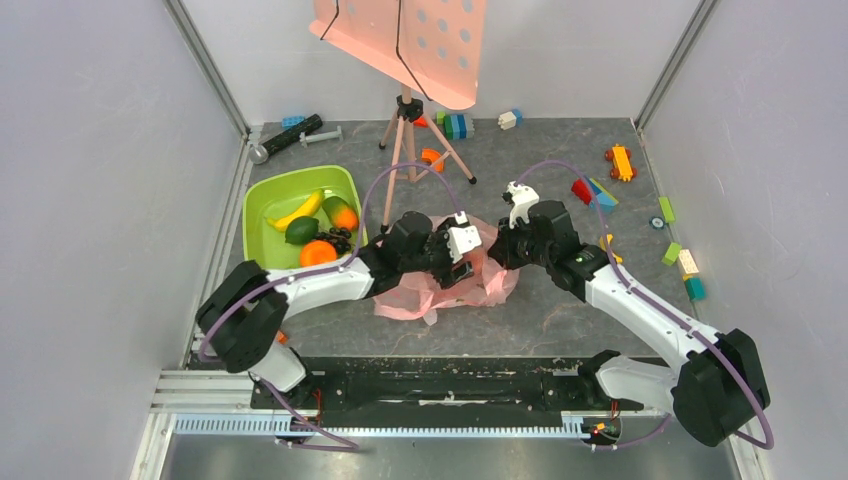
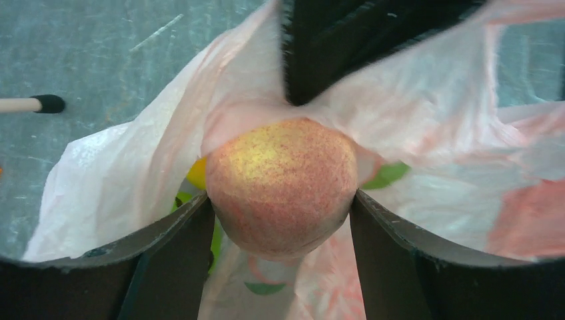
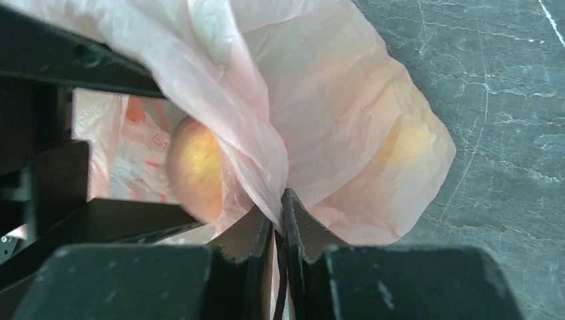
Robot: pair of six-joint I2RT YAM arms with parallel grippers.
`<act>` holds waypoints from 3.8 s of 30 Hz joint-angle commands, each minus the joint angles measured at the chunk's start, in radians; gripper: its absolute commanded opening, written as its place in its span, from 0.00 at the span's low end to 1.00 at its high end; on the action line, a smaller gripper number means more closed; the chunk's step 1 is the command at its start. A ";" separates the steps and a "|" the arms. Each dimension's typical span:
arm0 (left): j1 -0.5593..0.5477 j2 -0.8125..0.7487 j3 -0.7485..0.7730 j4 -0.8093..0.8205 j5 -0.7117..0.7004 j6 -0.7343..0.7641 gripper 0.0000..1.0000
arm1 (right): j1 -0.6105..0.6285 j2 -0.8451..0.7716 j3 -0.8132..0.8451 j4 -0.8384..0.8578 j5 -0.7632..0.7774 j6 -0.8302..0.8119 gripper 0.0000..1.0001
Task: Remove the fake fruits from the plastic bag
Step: Take out the fake fruit from the plastic bag, then place the fake fruit in the bin.
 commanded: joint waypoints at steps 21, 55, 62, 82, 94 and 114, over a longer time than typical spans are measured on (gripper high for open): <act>-0.055 -0.487 0.125 -0.704 0.065 -0.086 0.65 | -0.005 -0.011 -0.029 0.066 0.068 0.009 0.11; 0.835 -0.289 0.236 -0.419 -0.119 -0.402 0.66 | -0.005 -0.030 -0.071 0.085 0.048 0.019 0.11; 0.879 -0.113 0.297 -0.390 -0.290 -0.360 0.65 | -0.005 -0.021 -0.063 0.083 0.040 0.013 0.11; 0.888 0.152 0.368 -0.414 -0.419 -0.352 0.65 | -0.005 0.003 -0.077 0.103 0.020 0.017 0.11; 0.888 0.197 0.416 -0.489 -0.412 -0.352 0.76 | -0.005 -0.001 -0.083 0.109 0.015 0.025 0.11; 0.881 -0.026 0.416 -0.568 -0.298 -0.430 0.90 | -0.005 -0.025 -0.078 0.102 0.024 0.027 0.11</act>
